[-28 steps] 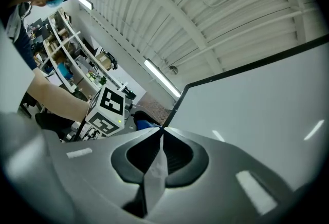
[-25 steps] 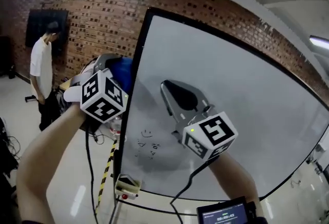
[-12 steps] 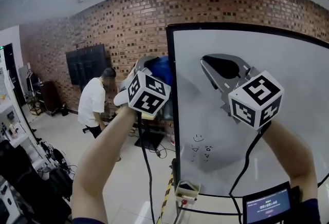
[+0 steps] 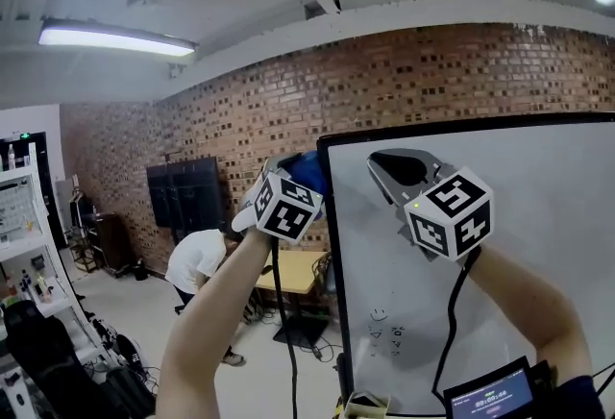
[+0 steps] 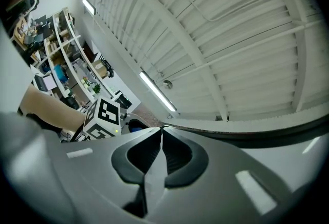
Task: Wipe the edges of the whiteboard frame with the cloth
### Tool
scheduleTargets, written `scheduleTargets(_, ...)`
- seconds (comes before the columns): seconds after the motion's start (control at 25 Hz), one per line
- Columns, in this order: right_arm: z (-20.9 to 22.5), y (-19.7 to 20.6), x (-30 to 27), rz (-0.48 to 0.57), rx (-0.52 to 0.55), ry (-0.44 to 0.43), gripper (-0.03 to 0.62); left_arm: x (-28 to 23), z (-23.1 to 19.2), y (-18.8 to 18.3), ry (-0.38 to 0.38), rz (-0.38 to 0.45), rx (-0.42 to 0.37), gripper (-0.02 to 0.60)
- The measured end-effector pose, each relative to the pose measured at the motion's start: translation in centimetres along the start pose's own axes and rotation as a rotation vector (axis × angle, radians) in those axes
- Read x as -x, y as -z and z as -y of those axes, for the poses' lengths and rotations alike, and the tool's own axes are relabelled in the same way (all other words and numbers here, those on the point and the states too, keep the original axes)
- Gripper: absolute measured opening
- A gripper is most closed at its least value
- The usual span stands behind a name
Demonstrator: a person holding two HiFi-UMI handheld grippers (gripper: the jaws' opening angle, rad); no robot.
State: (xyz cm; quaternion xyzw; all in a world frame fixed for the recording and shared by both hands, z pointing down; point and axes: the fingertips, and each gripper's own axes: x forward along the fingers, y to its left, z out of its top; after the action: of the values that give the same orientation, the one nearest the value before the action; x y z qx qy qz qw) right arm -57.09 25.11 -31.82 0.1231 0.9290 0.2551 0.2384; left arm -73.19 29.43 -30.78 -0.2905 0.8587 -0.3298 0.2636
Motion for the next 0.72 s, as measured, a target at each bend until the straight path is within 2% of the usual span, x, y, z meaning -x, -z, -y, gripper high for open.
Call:
scheduleTargets(0.24, 0.1, -0.8, 0.8, 0.022, -0.008, -0.001, 0.018, 0.0, -1.2, -1.4, -0.011, -0.009, -0.001, 0.103)
scheduleTargets(0.44, 0.6, -2.2, 1.7, 0.073, -0.030, 0.014, 0.018, -0.1, -2.3, -2.4, -0.023, -0.023, 0.030, 0.103)
scheduleTargets(0.56, 0.8, -2.6, 2.1, 0.085, -0.032, 0.025, 0.018, 0.0, -3.5, -2.9, -0.052, 0.002, 0.045, 0.103)
scheduleTargets(0.72, 0.6, -3.3, 2.9, 0.093, -0.023, 0.030, 0.018, 0.0, -5.2, -4.2, -0.104, 0.016, -0.008, 0.103)
